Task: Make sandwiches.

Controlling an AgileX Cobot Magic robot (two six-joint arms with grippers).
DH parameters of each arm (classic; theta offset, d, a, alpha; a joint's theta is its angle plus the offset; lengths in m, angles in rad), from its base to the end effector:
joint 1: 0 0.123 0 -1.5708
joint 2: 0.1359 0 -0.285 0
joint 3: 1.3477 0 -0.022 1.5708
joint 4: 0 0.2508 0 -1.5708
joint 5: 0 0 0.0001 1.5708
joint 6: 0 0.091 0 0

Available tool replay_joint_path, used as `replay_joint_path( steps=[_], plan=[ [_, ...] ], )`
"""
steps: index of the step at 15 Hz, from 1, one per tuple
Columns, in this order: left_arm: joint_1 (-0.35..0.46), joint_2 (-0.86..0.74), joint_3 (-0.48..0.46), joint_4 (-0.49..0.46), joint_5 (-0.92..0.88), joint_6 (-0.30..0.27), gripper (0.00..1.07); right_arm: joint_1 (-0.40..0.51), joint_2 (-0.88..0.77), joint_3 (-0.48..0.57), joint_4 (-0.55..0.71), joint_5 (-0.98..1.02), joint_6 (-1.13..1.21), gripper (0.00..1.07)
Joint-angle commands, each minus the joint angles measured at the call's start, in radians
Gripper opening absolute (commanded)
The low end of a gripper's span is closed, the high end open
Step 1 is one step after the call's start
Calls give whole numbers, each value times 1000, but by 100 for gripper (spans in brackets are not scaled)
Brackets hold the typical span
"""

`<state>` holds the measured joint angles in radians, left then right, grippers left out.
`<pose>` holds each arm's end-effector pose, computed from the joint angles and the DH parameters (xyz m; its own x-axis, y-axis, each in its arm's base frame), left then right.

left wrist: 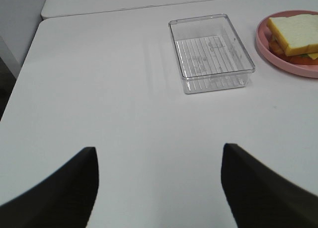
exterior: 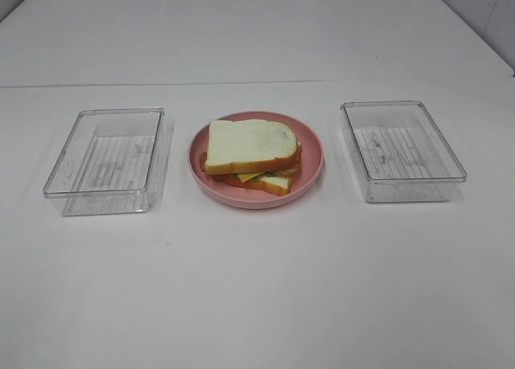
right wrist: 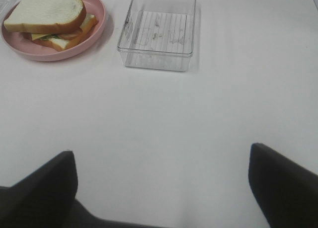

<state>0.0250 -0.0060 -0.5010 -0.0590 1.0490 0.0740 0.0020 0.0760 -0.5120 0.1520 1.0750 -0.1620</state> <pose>-0.0054 -0.0048 0.2786 -0.4371 0.0336 -0.8988 0.0405 0.9990 0.0176 0.0046 0.0121 0.2803 -0.5077 -0.0894 -0.8569 -0.1616 0.9868 -0.0071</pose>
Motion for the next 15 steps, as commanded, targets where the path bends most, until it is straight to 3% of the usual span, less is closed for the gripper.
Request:
replay_joint_path(
  steps=[1, 15],
  plan=[
    [-3, -23, 1, -1, -9, 1, 68, -4, -65, 4, 4, -8, -6, 87],
    [-1, -24, 1, -1, -9, 1, 68, -2, -96, 5, 4, -8, -6, 87]
  ],
)
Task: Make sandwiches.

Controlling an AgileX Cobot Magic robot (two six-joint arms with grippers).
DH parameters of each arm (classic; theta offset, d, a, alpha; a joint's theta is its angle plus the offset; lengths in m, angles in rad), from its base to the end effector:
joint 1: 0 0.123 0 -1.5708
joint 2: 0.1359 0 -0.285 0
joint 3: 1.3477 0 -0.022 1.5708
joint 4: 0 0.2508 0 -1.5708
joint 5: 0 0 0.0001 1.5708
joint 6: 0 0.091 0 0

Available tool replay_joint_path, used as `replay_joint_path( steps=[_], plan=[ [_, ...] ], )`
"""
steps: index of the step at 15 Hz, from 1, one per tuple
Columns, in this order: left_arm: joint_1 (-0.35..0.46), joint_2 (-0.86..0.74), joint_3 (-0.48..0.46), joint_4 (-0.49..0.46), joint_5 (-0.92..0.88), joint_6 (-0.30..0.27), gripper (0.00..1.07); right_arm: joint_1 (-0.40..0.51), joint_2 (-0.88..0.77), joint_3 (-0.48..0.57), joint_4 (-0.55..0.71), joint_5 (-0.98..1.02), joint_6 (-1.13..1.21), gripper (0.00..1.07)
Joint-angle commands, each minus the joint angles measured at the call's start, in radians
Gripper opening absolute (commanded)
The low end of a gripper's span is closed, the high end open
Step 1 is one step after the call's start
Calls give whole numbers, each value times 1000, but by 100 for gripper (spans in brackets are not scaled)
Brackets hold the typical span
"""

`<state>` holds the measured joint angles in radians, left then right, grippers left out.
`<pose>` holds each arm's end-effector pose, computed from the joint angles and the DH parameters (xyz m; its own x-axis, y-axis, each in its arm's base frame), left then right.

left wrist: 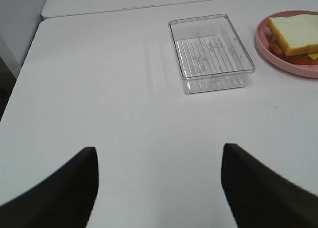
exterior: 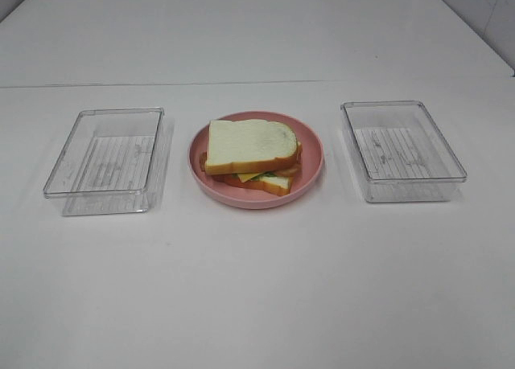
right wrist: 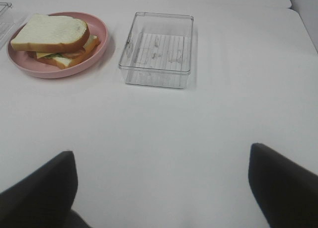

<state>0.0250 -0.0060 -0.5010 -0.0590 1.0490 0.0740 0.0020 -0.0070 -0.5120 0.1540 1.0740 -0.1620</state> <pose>-0.0054 -0.0048 0.2786 -0.4371 0.0336 -0.8988 0.0405 0.9990 0.0176 -0.0084 0.0123 0.2803 -0.4339 -0.0881 -0.8966 -0.1615 0.9867 -0.0188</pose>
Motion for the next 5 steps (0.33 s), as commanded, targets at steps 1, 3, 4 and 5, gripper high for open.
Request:
replay_joint_path(
  steps=[1, 3, 4, 5],
  plan=[
    [-1, -24, 1, -1, -9, 1, 68, -2, -13, 5, 2, -7, -6, 87],
    [-1, -24, 1, -1, -9, 1, 68, -2, -13, 5, 2, -7, -6, 87],
    [-1, -24, 1, -1, -9, 1, 68, -2, -13, 5, 2, -7, -6, 87],
    [-1, -24, 1, -1, -9, 1, 68, -2, -13, 5, 2, -7, -6, 87]
  ],
)
